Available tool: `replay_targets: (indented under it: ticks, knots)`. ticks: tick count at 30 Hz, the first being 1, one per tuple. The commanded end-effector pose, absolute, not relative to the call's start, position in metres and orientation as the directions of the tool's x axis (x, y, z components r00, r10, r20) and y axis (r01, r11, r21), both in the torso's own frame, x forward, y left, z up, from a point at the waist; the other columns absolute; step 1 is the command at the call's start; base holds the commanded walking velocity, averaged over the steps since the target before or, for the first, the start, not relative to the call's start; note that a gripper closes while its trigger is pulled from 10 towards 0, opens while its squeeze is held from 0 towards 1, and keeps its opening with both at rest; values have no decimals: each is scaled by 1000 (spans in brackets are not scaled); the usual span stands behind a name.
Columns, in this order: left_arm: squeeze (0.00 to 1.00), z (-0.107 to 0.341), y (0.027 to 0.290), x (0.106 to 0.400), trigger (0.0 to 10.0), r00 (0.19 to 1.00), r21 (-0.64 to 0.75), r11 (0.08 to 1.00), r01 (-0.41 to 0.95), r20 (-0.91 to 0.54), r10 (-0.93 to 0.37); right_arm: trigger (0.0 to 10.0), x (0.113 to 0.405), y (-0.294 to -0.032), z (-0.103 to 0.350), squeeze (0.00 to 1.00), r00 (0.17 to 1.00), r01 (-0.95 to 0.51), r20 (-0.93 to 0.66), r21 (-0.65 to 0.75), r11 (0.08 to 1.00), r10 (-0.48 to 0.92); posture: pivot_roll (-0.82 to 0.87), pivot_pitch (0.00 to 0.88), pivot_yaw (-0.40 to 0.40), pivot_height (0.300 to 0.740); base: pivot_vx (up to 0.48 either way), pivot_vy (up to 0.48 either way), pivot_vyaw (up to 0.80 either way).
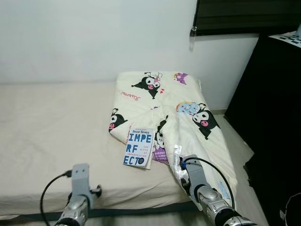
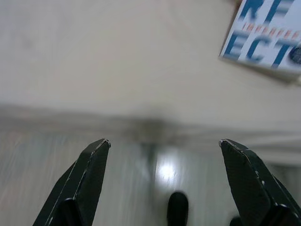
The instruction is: Clean up the room
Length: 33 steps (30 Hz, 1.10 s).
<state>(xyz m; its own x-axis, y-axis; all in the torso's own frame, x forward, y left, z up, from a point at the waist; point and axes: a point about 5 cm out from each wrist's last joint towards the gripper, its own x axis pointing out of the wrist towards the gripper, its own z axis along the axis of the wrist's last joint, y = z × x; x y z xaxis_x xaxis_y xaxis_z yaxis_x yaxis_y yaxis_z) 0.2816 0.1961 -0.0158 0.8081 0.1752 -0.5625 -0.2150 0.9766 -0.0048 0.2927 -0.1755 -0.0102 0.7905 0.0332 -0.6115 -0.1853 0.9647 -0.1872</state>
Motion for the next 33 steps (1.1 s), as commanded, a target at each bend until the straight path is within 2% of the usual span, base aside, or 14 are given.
replay_targets:
  ticks: [1, 9, 14, 19, 25, 33]
  knots:
    - [0, -17, 194, 280, 10000, 808, -24, 976, -215, -566, 164, 10000, 294, -173, -9, 0, 789, -200, -613, -193, 961, 41, -136, 119, 15, 740, 0, -300, 0]
    - [0, -7, 192, 292, 10000, 834, -55, 978, -202, -533, 142, 10000, 295, -173, -8, 0, 798, -184, -601, -175, 967, 43, -144, 130, 21, 740, 0, -444, 0]
    - [0, 2, 191, 301, 10000, 857, -154, 959, -239, -497, 134, 10000, 294, -172, -9, 0, 798, -186, -601, -178, 966, 42, -142, 155, 17, 740, 0, 0, 0]
    - [0, 16, 174, 315, 10000, 898, -265, 944, -196, -435, 65, 10000, 296, -170, -8, 0, 797, -216, -602, -211, 953, 48, -154, 147, 12, 740, 0, 0, 0]
    - [0, 13, 158, 314, 10000, 898, -280, 950, -136, -440, -2, 10000, 296, -168, -7, 0, 798, -244, -600, -241, 939, 53, -167, 142, 14, 740, 0, -80, 0]
    - [0, 6, 165, 307, 10000, 887, -289, 936, -199, -460, 46, 10000, 297, -170, -6, 0, 804, -252, -593, -267, 930, 47, -170, 132, 8, 740, 0, -420, 0]
